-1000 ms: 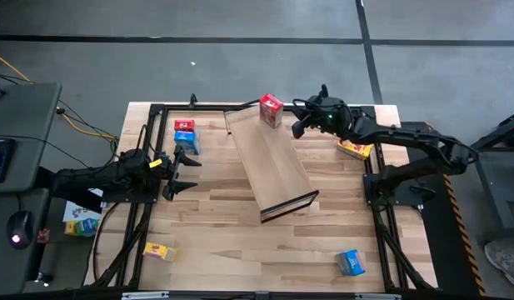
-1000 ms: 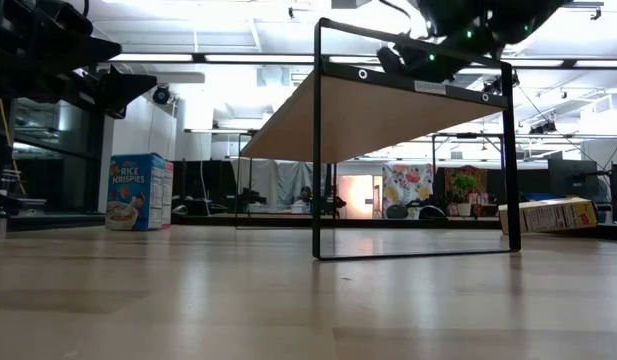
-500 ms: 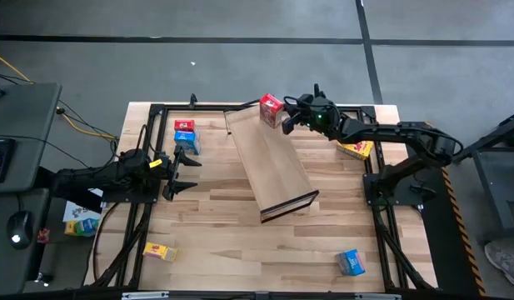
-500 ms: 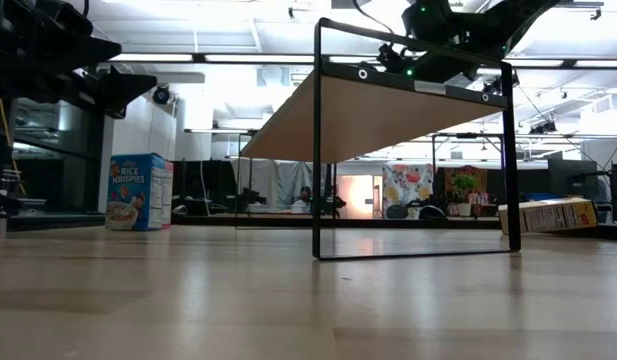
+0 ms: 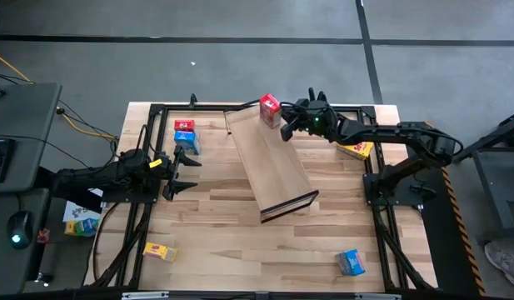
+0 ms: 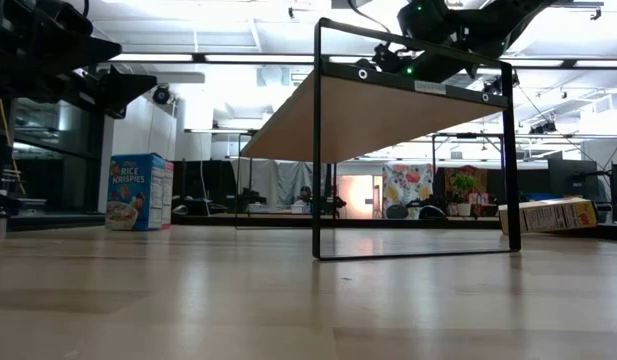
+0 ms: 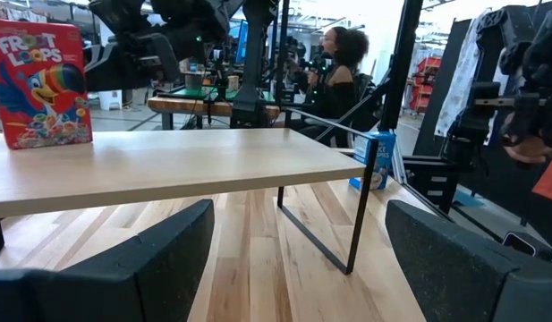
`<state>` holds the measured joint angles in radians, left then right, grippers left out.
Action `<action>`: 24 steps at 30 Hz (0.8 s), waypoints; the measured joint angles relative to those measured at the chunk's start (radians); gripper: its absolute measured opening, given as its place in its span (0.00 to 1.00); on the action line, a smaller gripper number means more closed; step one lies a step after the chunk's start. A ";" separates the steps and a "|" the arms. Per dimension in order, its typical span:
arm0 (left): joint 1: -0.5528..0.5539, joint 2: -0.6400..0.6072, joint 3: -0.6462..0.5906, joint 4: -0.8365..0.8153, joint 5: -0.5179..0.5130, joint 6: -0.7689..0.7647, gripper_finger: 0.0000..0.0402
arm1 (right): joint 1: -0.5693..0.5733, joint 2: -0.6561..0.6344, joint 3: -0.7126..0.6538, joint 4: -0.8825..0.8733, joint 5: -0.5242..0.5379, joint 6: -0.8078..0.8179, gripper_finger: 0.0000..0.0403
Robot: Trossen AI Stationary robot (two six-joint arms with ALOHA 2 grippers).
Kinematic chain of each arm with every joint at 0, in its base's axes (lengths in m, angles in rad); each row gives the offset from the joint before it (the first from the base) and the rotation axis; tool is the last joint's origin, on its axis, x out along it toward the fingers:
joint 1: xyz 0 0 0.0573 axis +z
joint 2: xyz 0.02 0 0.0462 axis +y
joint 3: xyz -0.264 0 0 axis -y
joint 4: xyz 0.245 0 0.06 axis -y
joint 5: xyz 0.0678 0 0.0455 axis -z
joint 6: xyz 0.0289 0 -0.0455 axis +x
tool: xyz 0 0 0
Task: Stack cereal on shelf
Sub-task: Put the right red cereal box on the shelf, then put the red cereal box aligned with the other red cereal box on the shelf
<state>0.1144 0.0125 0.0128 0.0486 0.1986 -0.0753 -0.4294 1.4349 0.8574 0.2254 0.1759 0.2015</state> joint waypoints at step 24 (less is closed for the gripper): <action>0.000 0.000 0.000 0.000 0.000 0.000 0.80 | -0.003 -0.327 -0.029 -0.505 0.096 -0.038 0.00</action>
<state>0.1146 0.0128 0.0128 0.0486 0.1986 -0.0753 -0.4321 1.1078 0.8287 -0.2797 0.2724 0.1631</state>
